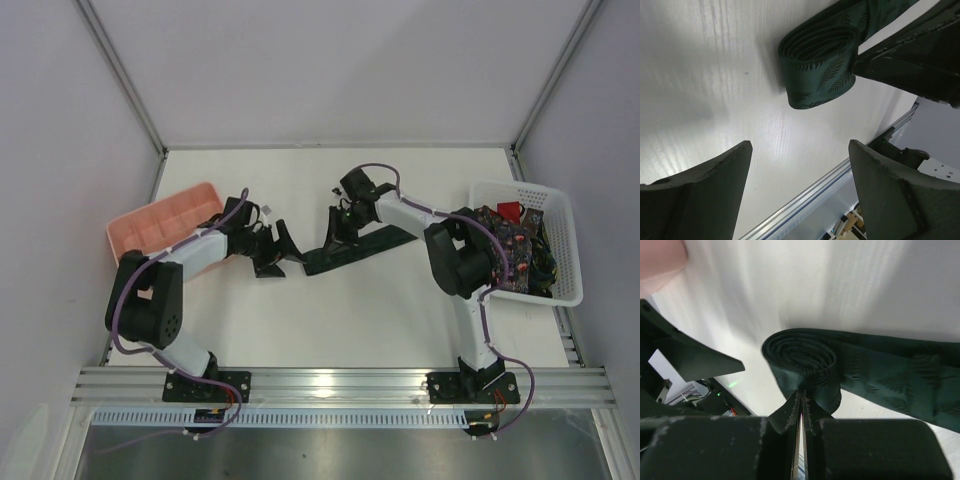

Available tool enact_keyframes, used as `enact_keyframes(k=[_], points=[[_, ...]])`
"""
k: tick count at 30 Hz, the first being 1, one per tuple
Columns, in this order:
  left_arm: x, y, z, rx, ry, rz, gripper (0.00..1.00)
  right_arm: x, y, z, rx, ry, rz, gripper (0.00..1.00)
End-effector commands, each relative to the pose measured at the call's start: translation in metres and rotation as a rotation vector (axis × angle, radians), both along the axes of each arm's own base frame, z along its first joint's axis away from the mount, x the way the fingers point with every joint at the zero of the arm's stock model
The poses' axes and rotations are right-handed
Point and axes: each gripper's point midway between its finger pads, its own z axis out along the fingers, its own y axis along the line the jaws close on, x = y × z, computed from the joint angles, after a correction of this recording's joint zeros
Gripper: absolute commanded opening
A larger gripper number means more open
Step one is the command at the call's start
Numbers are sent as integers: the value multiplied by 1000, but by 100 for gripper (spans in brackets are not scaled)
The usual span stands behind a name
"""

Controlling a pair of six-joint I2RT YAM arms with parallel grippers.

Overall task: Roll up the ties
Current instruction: Roll the tie

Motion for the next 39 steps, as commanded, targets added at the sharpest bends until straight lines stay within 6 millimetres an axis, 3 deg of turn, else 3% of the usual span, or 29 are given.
enact_keyframes(k=[1, 8, 15, 24, 30, 39], points=[[11, -9, 7, -86, -41, 11, 84, 16, -4, 3, -2, -33, -3, 8], [15, -19, -8, -116, -4, 14, 85, 23, -10, -10, -20, -26, -8, 8], [25, -36, -21, -76, 21, 4, 83, 25, -13, -10, -17, -25, -3, 8], [42, -52, -22, -73, 25, 55, 80, 22, -17, -19, -28, -24, 4, 8], [47, -53, -34, -38, 45, 71, 73, 23, -17, -22, -32, -23, 6, 8], [55, -58, -31, -44, 33, 59, 52, 14, -14, -28, -45, -1, 21, 7]])
